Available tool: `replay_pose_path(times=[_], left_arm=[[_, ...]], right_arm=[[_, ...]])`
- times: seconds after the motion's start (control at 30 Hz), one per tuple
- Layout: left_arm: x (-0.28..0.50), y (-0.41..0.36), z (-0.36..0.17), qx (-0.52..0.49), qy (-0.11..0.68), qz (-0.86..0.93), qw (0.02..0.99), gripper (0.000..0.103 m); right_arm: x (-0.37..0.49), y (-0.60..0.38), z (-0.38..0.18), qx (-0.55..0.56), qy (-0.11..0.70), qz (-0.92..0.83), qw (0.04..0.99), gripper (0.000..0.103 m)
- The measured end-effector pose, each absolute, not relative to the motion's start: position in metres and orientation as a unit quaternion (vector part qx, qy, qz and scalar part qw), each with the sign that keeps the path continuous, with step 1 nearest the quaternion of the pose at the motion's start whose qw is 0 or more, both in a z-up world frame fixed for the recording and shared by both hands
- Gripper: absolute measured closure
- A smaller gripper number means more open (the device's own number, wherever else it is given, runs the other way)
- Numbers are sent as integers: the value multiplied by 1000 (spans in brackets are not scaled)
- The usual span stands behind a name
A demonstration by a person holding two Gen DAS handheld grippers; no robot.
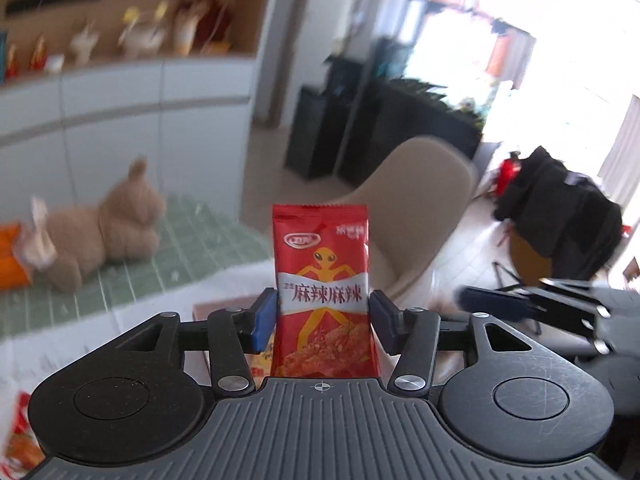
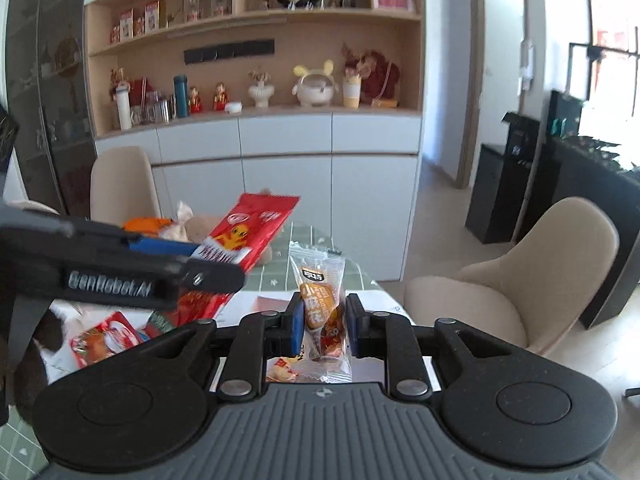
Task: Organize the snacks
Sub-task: 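Lift both snacks and release them into the pink box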
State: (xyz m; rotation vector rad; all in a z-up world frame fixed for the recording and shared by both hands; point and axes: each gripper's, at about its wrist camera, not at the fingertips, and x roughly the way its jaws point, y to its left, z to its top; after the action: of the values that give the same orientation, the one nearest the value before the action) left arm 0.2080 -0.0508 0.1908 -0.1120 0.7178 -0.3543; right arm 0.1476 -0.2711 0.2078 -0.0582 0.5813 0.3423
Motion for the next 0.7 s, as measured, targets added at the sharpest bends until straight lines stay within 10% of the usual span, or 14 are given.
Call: replay_pose_path(times=[0.07, 0.7], left_arm=[[223, -59, 167, -42, 374, -148, 915, 52], [150, 43, 85, -35, 432, -73, 898, 52]], right_arm=[[165, -278, 182, -18, 312, 154, 937, 46], [83, -282, 55, 26, 484, 132, 865, 33]])
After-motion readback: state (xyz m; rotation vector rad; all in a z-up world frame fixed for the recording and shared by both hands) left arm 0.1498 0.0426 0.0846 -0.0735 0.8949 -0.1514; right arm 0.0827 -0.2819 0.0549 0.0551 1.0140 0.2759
